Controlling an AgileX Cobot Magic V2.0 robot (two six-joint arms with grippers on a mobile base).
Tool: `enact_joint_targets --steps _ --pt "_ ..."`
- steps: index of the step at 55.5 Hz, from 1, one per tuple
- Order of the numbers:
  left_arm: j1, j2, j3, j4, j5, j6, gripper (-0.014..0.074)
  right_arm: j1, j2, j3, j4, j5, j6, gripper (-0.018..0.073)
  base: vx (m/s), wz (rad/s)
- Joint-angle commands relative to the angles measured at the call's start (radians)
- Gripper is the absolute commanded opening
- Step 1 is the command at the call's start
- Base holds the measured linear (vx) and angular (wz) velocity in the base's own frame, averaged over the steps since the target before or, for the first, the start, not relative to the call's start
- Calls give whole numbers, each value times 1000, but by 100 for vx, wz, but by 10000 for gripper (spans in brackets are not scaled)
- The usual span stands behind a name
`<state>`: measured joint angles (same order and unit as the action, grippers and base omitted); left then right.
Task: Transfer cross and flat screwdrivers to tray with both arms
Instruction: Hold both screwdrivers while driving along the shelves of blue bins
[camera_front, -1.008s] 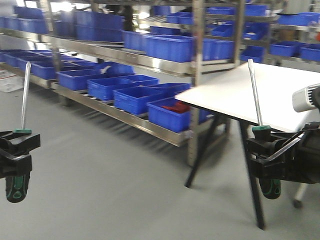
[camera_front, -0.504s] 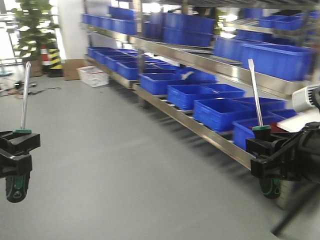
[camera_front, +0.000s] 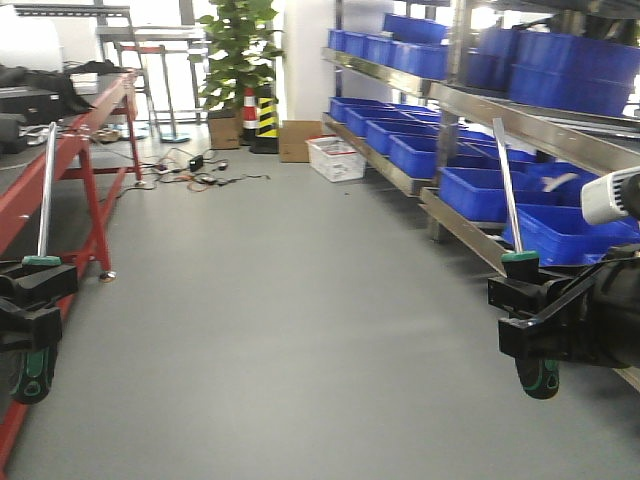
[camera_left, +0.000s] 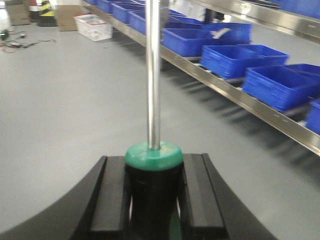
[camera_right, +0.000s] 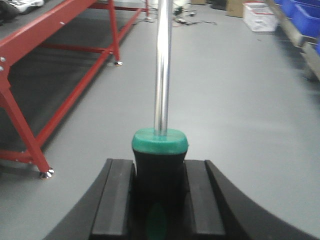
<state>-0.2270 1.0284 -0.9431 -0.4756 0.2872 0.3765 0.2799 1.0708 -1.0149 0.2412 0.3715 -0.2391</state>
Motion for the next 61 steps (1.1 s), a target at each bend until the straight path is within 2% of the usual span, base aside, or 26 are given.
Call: enact_joint_targets --steps 1,38,61 --pt "-6 -17 -32 -20 -87 -4 -3 -3 -20 -32 8 -87 -4 -8 53 36" --pt "-6 -17 -32 -20 -87 -4 -3 -3 -19 -32 8 -87 -4 -8 55 26" --pt "-6 -17 -32 -20 -87 -4 -3 -3 -19 -32 8 -86 -4 -8 53 3"
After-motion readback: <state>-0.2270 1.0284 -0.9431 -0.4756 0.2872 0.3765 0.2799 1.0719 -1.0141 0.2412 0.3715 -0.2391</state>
